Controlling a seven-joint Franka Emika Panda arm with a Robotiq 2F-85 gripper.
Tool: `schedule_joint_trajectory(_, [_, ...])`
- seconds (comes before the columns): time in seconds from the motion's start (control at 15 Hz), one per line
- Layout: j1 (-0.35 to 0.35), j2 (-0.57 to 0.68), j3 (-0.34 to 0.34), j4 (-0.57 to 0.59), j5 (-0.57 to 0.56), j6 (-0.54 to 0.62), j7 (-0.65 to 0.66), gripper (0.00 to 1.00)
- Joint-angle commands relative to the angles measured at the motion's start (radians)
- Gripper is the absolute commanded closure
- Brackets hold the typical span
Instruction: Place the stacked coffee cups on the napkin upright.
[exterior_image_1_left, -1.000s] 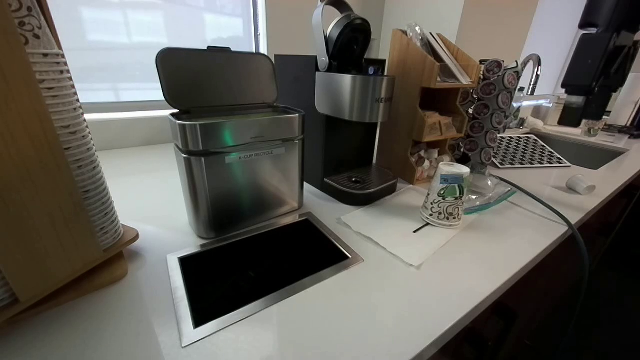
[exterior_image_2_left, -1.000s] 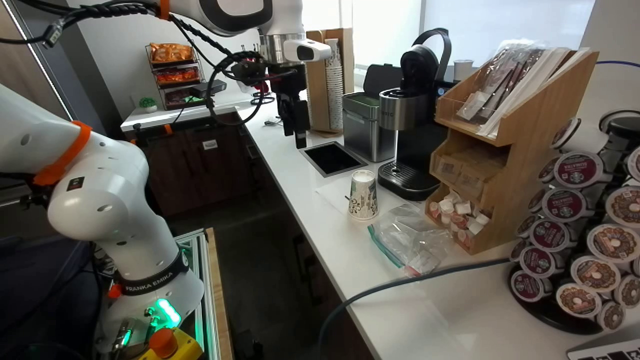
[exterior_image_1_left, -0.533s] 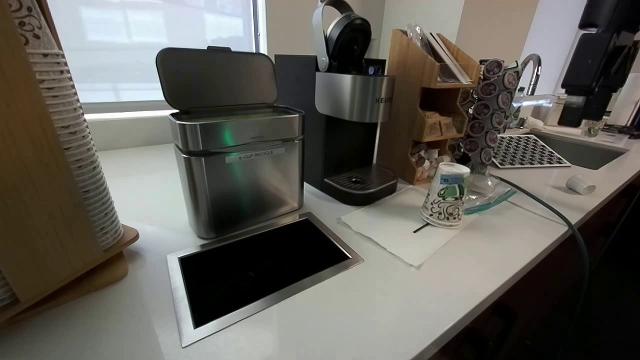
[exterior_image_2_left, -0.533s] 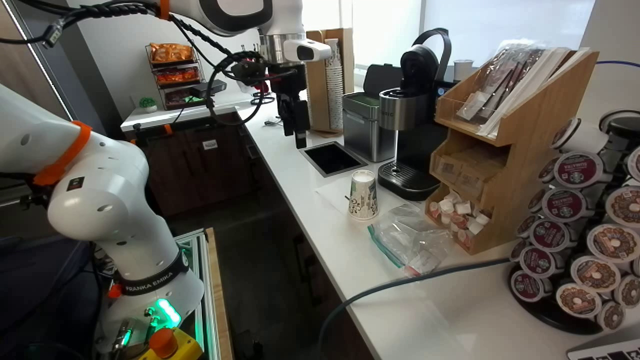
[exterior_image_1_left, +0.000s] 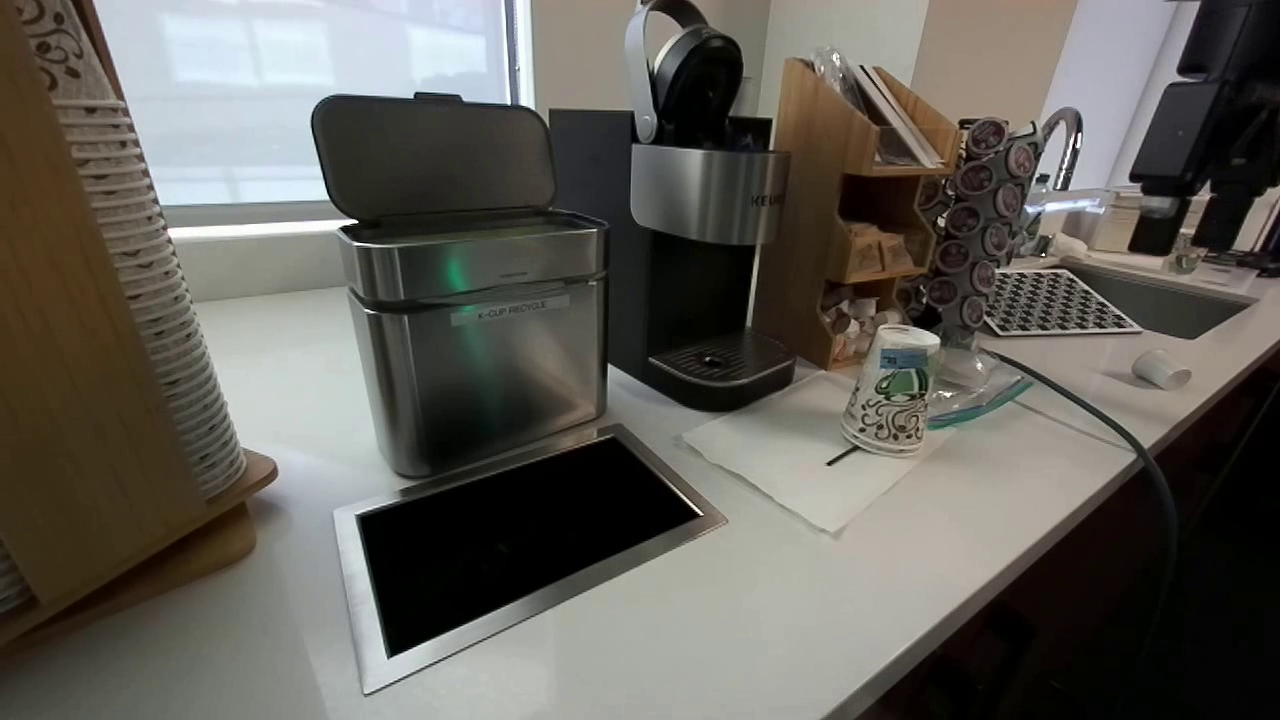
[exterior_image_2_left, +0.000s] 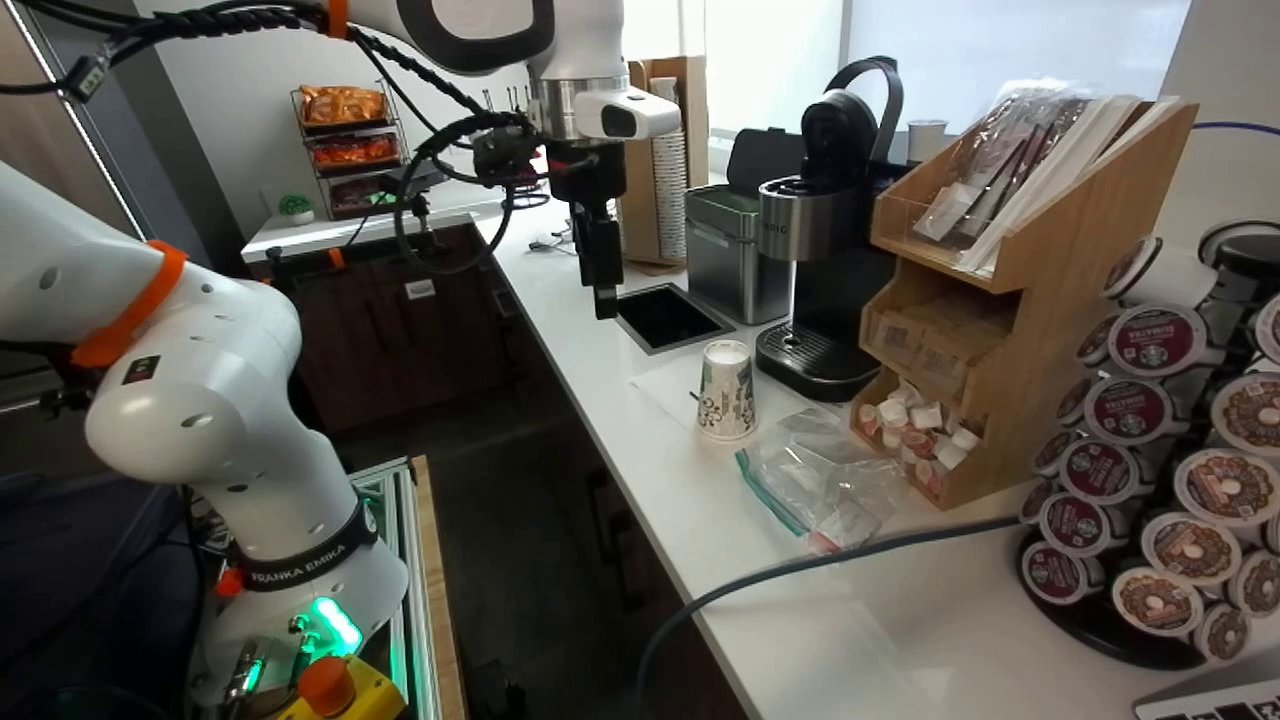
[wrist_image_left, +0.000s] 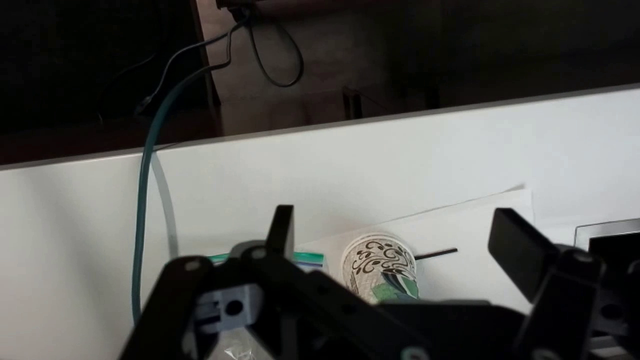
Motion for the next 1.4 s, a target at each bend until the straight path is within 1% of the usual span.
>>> schedule_joint_trajectory(0.0, [0.000, 0.001, 0.002, 0.002, 0.000, -0.002, 0.000, 0.00])
schedule_joint_trajectory(0.33, [0.000, 0.001, 0.004, 0.002, 0.000, -0.002, 0.001, 0.00])
schedule_joint_trajectory(0.47, [-0.047, 0.033, -0.013, 0.018, 0.022, 0.003, 0.101, 0.00])
schedule_joint_trajectory(0.6, [-0.074, 0.060, -0.047, 0.023, 0.038, 0.044, 0.133, 0.00])
schedule_joint_trajectory(0.73, [-0.098, 0.092, -0.074, 0.027, 0.061, 0.121, 0.163, 0.00])
schedule_joint_trajectory(0.93, [-0.120, 0.166, -0.089, 0.038, 0.105, 0.293, 0.216, 0.00])
schedule_joint_trajectory(1.13, [-0.111, 0.286, -0.086, 0.107, 0.135, 0.421, 0.235, 0.00])
schedule_joint_trajectory(1.33, [-0.089, 0.399, -0.085, 0.196, 0.180, 0.481, 0.236, 0.00])
